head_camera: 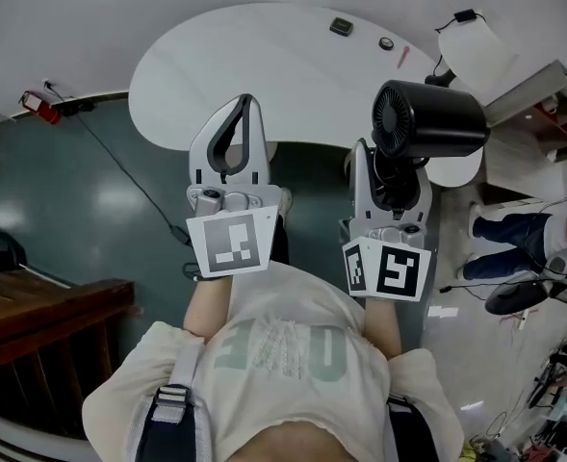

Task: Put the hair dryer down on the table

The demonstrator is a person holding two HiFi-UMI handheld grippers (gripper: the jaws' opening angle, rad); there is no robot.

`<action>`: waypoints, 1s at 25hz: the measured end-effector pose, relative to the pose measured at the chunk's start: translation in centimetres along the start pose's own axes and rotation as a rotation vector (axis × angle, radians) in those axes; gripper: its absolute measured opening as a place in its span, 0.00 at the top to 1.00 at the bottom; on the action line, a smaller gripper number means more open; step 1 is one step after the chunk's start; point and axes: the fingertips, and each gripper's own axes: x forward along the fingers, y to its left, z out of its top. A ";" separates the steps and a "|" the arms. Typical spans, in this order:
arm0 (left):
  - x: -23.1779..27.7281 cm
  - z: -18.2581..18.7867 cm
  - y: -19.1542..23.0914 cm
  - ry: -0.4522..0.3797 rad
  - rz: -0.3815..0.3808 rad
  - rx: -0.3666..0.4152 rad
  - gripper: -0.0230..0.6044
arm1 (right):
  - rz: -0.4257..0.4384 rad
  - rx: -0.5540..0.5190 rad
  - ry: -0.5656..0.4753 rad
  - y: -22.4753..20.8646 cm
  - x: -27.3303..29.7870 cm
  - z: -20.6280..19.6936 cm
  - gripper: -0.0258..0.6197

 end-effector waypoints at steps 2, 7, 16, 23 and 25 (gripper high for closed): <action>1.9 -0.4 0.5 -0.002 0.002 0.001 0.95 | 0.006 0.003 0.005 -0.3 2.1 -0.2 0.60; 6.3 -2.4 0.6 0.066 -0.084 0.190 0.95 | 0.020 0.012 0.022 -0.6 7.6 -0.7 0.60; 13.7 -5.2 1.8 0.094 -0.163 0.305 0.95 | 0.024 0.005 0.048 -0.5 16.4 -1.5 0.60; 19.7 -7.9 4.6 0.108 -0.159 0.249 0.95 | 0.002 -0.018 0.079 -1.5 22.6 -2.9 0.60; 21.2 -8.8 5.3 0.112 -0.155 0.233 0.95 | -0.001 -0.030 0.086 -1.7 24.0 -3.4 0.60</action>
